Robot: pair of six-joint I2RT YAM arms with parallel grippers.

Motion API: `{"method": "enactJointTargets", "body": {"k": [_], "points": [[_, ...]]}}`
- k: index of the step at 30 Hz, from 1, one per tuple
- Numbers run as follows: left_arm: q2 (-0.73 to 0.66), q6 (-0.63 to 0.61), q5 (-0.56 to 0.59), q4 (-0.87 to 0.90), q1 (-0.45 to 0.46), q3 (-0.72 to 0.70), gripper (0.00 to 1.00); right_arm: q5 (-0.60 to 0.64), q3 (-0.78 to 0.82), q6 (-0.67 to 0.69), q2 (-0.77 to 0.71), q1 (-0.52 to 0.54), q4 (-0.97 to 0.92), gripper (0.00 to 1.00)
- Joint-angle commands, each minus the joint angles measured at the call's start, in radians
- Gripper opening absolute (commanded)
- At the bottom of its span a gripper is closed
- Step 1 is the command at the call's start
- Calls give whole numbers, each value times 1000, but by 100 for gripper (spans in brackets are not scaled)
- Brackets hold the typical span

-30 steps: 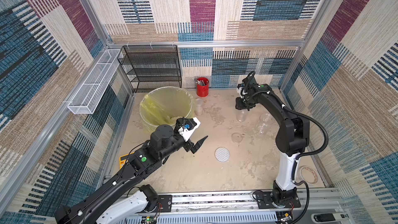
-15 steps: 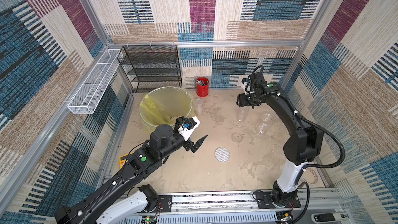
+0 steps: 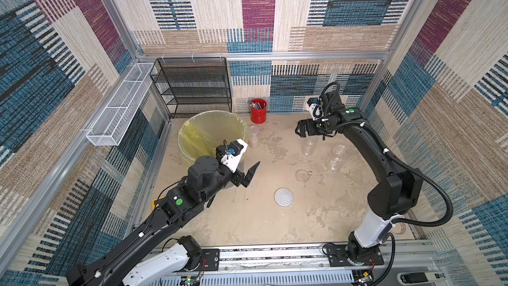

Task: Empty moldy rice from jars
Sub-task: Place the jar at the center of the board, then pick up the jar from the center of the board.

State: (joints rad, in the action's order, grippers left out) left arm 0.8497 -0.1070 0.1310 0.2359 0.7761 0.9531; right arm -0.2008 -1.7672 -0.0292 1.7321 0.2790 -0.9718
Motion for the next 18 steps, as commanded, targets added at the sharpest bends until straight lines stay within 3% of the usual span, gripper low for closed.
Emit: {"method": "enactJointTargets", "body": {"k": [1, 4, 13, 18], "points": [[-17, 69, 78, 72, -1, 28, 99, 6, 4, -11, -22, 50, 56, 99], [-38, 131, 203, 106, -1, 44, 99, 33, -2, -32, -11, 120, 88, 99], [-32, 283, 352, 352, -17, 155, 99, -47, 102, -147, 51, 229, 417, 99], [-65, 286, 377, 393, -20, 154, 99, 2, -13, -157, 201, 270, 410, 99]]}}
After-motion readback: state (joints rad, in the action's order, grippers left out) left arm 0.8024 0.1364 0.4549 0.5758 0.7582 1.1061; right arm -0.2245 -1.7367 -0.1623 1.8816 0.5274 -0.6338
